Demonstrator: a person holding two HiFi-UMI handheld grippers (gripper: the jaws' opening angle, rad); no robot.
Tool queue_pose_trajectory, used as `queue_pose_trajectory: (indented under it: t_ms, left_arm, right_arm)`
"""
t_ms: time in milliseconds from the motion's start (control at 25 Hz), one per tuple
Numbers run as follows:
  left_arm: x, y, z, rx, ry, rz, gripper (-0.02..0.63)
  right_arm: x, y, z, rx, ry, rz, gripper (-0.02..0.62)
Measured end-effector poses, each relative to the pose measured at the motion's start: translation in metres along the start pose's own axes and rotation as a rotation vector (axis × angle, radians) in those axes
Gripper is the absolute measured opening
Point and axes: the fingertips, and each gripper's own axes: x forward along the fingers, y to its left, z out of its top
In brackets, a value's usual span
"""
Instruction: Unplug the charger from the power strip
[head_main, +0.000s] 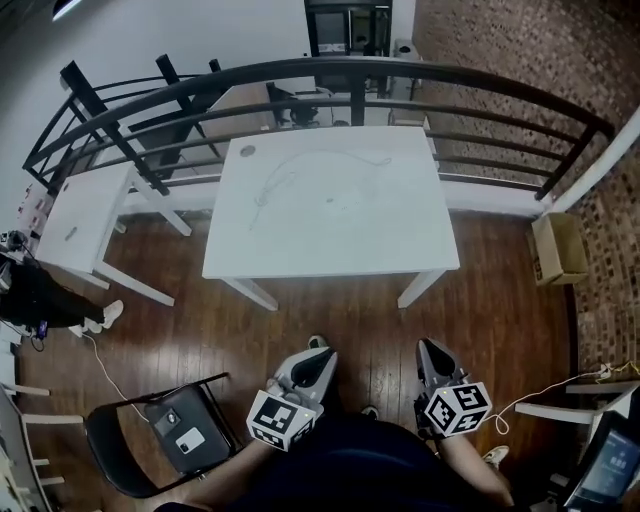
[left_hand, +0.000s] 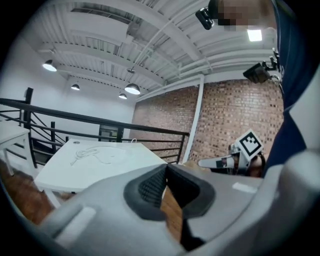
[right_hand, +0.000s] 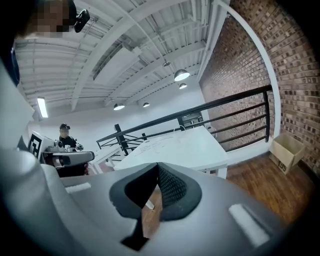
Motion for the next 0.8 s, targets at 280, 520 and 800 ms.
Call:
queue_pose_trajectory:
  t_ms: [280, 520, 800]
  left_arm:
    - [0.055, 0.091, 0.049, -0.023, -0.035, -0.088, 0.005]
    - [0.083, 0.164, 0.067, -0.044, -0.025, -0.016, 0.006]
    - [0.124, 0.208, 0.074, -0.044, -0.003, 0.024, 0.006]
  right_arm:
    - [0.093, 0.004, 0.048, -0.010, 0.005, -0.084, 0.009]
    - [0.149, 0.006, 0.077, -0.058, 0.013, -0.152, 0.009]
    - [0.201, -0.016, 0.093, -0.101, 0.069, -0.144, 0.009]
